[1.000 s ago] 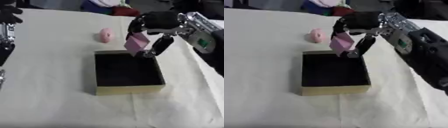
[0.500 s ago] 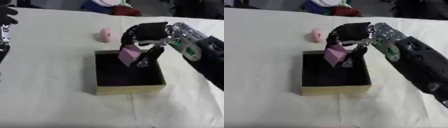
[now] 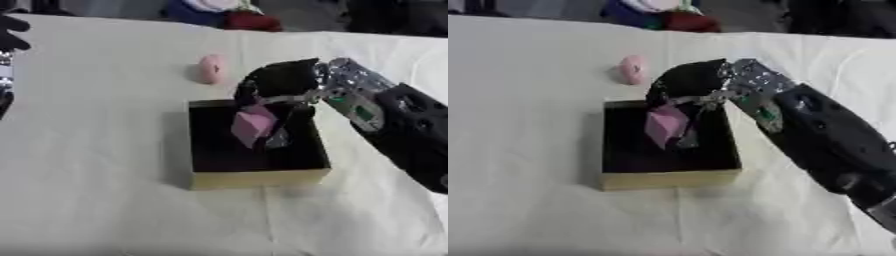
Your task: Pick up objects on the table and place them in the box.
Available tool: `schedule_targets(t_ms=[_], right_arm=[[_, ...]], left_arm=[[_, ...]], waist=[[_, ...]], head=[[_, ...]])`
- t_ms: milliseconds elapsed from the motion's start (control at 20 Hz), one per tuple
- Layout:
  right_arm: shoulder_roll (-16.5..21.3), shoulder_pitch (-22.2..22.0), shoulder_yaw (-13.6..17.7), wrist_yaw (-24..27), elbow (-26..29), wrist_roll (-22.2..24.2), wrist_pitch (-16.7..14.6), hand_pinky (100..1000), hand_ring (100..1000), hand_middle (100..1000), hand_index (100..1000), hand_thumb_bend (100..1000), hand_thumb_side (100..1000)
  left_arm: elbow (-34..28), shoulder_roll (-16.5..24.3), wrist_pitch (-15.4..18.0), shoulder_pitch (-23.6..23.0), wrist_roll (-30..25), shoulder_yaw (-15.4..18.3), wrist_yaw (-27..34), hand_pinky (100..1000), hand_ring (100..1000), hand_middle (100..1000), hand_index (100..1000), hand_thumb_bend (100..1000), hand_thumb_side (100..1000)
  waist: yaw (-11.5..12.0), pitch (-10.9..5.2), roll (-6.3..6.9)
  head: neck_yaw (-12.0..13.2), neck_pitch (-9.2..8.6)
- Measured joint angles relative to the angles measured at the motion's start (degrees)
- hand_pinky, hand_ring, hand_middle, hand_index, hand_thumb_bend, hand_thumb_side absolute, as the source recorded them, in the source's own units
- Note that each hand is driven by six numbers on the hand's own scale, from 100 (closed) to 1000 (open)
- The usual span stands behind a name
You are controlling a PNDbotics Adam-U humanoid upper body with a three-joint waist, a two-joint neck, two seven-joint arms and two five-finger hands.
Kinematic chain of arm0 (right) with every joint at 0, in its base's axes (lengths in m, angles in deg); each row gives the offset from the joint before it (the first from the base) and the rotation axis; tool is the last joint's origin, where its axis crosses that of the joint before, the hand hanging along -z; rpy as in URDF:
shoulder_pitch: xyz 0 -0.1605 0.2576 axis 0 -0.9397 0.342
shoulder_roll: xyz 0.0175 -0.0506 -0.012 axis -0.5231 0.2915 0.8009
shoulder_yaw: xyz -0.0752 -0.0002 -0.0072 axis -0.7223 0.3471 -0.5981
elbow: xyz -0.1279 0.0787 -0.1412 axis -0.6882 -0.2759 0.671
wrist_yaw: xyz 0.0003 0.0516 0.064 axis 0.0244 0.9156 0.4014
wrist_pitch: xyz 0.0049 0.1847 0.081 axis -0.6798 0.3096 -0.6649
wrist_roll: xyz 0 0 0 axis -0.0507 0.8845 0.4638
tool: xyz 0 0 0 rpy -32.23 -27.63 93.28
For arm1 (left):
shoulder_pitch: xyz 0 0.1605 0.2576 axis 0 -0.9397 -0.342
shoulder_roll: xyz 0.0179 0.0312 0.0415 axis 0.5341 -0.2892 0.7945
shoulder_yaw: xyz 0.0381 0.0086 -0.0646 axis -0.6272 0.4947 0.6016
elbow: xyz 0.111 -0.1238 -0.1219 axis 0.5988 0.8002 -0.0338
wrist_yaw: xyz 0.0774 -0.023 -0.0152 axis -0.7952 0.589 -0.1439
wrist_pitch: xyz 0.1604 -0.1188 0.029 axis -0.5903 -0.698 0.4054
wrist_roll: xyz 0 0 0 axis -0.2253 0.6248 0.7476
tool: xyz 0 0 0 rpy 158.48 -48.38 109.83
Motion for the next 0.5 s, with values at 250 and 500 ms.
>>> schedule_targets(t_ms=[250, 500], right_arm=[[0.01, 0.0, -0.1, -2.27, 0.4, 0.61, -0.55, 804, 836, 696, 759, 413, 637], [0.45, 0.35, 0.48, -6.49, 1.0, -1.21, -1.38, 825, 883, 756, 786, 611, 616]], left_arm=[[0.0, 0.0, -0.02, 0.0, -0.02, 0.0, 0.0, 534, 638, 706, 757, 100, 725], [0.0, -0.01, -0.03, -0.02, -0.02, 0.0, 0.0, 534, 639, 706, 757, 100, 726]], waist=[[-0.09, 0.0, -0.08], [-0.46, -0.06, -0.1]], head=[[-0.02, 0.42], [0.03, 0.44]])
